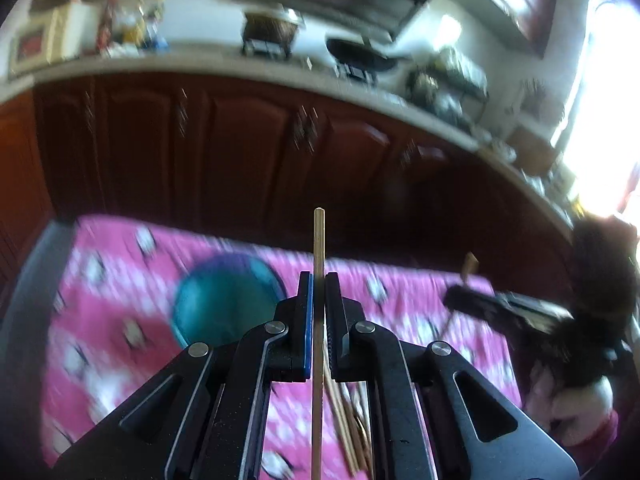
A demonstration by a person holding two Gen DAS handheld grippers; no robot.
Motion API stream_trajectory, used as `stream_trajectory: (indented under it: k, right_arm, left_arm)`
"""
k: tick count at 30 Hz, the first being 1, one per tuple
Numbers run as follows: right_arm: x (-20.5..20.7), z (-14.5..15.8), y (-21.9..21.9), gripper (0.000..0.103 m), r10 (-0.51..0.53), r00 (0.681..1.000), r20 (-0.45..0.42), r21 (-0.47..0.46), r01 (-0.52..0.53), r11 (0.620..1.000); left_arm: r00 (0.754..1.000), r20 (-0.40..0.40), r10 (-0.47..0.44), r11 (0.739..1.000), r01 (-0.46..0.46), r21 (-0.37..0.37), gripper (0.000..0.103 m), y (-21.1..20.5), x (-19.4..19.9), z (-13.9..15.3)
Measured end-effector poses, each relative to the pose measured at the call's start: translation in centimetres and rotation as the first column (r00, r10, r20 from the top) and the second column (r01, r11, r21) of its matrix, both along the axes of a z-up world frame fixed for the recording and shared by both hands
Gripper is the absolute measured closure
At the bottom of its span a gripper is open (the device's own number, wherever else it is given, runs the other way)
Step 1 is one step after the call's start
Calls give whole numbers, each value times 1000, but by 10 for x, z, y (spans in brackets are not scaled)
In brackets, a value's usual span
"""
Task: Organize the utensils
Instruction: 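Lift the chopsticks with the right gripper over the utensil holder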
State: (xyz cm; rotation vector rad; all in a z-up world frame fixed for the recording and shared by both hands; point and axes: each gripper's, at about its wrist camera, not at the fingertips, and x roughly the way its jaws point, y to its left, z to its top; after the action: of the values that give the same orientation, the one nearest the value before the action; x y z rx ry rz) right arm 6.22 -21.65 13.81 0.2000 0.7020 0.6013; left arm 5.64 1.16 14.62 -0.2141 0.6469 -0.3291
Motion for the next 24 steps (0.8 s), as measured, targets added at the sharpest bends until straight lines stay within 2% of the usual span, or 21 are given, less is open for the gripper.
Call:
stream_trajectory:
  k: [4,8,13,16,19,24]
  right_arm:
    - [7,31,17,98,17,998,54,22,-18,1000]
    - [20,56,34,98,8,995,103,46,-12,999]
    - [44,72,56,98,-23,988,153,54,15,998]
    - [64,71,70,98,-40,985,167,62,30,998]
    - [78,62,85,98,-54,982,181,25,50,998]
    - [95,33,102,98,-44,985,165,-27,49,998]
  left_arm:
    - [996,55,73,997,-75,32,99,20,31,16]
    - [990,76,120,992,-123,28,99,39,63,15]
    - [977,119,174,984,-178,23,99,54,102,8]
    - [967,151,204,977,-210,29,99,61,117,1]
    - [954,188,233,969,-245,40,99,67,130,-9]
    - [946,193,261,961,-273,37,99,70,143,-26]
